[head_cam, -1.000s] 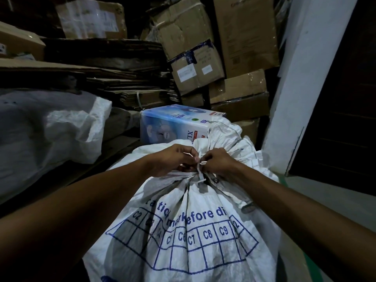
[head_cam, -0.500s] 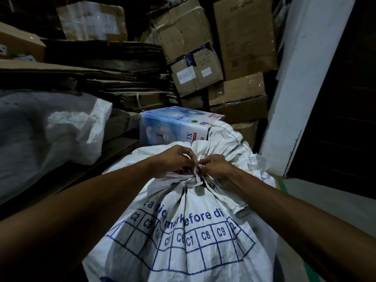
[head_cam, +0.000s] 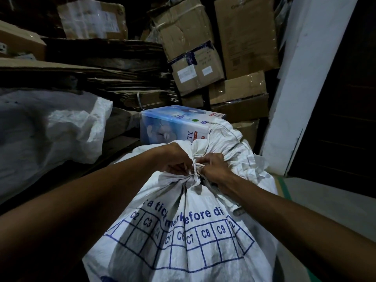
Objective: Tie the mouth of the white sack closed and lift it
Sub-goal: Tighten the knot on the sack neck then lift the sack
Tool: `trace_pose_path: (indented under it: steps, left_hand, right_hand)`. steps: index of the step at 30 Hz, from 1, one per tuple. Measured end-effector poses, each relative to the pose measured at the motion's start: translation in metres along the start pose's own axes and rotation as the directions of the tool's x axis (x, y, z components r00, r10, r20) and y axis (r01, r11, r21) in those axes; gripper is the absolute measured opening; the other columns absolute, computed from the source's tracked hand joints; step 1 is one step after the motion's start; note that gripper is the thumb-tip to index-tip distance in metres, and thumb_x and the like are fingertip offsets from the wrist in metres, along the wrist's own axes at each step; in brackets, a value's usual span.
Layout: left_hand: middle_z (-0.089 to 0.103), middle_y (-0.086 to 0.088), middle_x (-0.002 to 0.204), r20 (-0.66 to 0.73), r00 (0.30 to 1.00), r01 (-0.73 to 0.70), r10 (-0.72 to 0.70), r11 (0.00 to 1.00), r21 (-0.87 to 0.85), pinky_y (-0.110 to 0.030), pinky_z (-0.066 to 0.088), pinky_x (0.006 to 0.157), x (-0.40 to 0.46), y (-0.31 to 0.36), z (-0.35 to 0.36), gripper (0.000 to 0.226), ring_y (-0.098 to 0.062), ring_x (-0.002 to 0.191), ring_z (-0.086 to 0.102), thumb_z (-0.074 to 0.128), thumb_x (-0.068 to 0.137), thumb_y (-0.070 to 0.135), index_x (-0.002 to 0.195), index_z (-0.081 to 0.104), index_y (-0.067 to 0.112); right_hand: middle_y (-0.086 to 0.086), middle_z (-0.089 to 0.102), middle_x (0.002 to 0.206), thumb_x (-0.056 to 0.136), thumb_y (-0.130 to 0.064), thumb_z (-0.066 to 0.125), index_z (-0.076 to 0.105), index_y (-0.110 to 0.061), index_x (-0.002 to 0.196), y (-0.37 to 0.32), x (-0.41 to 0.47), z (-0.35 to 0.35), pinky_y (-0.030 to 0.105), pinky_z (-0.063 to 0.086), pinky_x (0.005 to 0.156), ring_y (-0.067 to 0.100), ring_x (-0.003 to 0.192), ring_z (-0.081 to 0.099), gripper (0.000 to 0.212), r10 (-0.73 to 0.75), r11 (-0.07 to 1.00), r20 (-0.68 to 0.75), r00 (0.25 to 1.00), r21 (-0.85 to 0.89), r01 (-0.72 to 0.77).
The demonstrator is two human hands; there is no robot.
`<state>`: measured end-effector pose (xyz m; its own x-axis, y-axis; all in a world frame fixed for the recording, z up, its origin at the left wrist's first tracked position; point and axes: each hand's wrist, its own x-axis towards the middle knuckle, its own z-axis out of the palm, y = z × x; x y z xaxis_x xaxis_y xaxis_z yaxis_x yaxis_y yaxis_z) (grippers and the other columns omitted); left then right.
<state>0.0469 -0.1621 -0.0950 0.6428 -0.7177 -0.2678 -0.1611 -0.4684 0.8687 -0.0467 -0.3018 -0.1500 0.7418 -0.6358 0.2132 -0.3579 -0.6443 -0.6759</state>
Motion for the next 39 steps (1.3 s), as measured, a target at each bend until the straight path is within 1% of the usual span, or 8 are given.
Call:
trace_pose_path:
  steps: [15,21,27,29,31,33,36,39]
  left_hand:
    - [0.062,-0.005,0.043,-0.08,0.989,0.138,-0.127,0.979,0.153,-0.017,0.05,0.045,0.0,0.007,0.007,0.028,-0.009,0.036,0.06,0.057,0.102,0.003,0.075,0.059,0.005]
    - [0.057,-0.007,0.039,-0.088,0.99,0.124,-0.11,0.977,0.176,-0.015,0.048,0.036,0.0,0.01,0.007,0.029,-0.011,0.029,0.055,0.055,0.103,0.0,0.075,0.053,0.005]
    - [0.064,-0.013,0.073,-0.057,0.997,0.054,-0.043,0.975,0.215,-0.021,0.052,0.05,0.004,0.01,0.004,0.012,-0.019,0.06,0.061,0.065,0.095,-0.004,0.09,0.061,0.006]
    - [0.068,-0.014,0.08,-0.042,0.999,0.027,-0.017,0.966,0.259,-0.023,0.05,0.056,0.004,0.009,0.005,0.01,-0.017,0.059,0.063,0.067,0.094,-0.003,0.098,0.065,0.006]
    - [0.068,-0.012,0.077,-0.043,0.998,-0.032,0.05,0.934,0.355,-0.021,0.048,0.046,0.002,0.011,0.004,0.008,-0.014,0.05,0.062,0.067,0.093,-0.001,0.096,0.066,0.006]
    - [0.074,-0.01,0.089,-0.032,0.99,-0.105,0.137,0.87,0.482,-0.025,0.057,0.055,-0.005,0.015,0.004,0.013,-0.018,0.067,0.072,0.068,0.093,0.004,0.106,0.072,0.005]
    - [0.076,-0.011,0.121,-0.076,0.945,-0.153,0.317,0.637,0.755,-0.035,0.057,0.091,-0.015,0.018,0.009,0.03,-0.029,0.111,0.072,0.067,0.096,0.015,0.124,0.075,0.005]
    - [0.076,-0.013,0.122,-0.093,0.918,-0.167,0.385,0.588,0.791,-0.035,0.055,0.093,-0.012,0.014,0.013,0.03,-0.031,0.113,0.071,0.064,0.097,0.018,0.122,0.078,0.008]
  right_hand:
    - [0.008,0.043,0.135,0.08,0.001,0.063,0.075,-0.035,0.093,-0.003,-0.008,0.001,0.037,0.05,0.109,0.024,0.117,0.057,0.04,-0.022,0.995,-0.027,0.999,0.094,0.025]
    - [0.007,0.041,0.137,0.08,0.006,0.062,0.074,-0.036,0.094,-0.007,-0.011,-0.002,0.035,0.041,0.116,0.025,0.127,0.05,0.046,-0.021,0.995,-0.025,0.999,0.1,0.023]
    - [0.006,0.041,0.137,0.082,0.006,0.063,0.077,-0.032,0.1,-0.004,-0.012,-0.002,0.026,0.043,0.11,0.023,0.124,0.051,0.044,-0.043,0.995,-0.019,0.999,0.089,0.044]
    - [0.007,0.042,0.136,0.083,0.004,0.065,0.075,-0.033,0.098,-0.003,-0.011,-0.001,0.022,0.044,0.103,0.023,0.124,0.051,0.041,-0.047,0.995,-0.025,0.999,0.089,0.049]
    - [0.008,0.043,0.135,0.085,0.002,0.067,0.077,-0.028,0.101,-0.002,-0.011,0.0,0.013,0.038,0.094,0.02,0.121,0.051,0.035,-0.062,0.995,-0.03,0.998,0.08,0.064]
    - [0.007,0.043,0.133,0.086,0.001,0.068,0.078,-0.024,0.105,0.002,-0.008,0.0,0.008,0.034,0.087,0.013,0.112,0.053,0.033,-0.064,0.995,-0.048,0.997,0.078,0.067]
    - [0.007,0.051,0.129,0.08,-0.003,0.069,0.079,-0.019,0.109,0.001,-0.008,-0.001,0.014,0.046,0.092,-0.001,0.092,0.057,0.035,-0.121,0.991,-0.021,0.992,0.055,0.121]
    - [0.012,0.066,0.121,0.07,-0.016,0.073,0.082,-0.022,0.105,0.02,0.01,0.006,0.028,0.057,0.098,0.011,0.096,0.07,0.037,-0.171,0.985,-0.01,0.985,0.029,0.171]
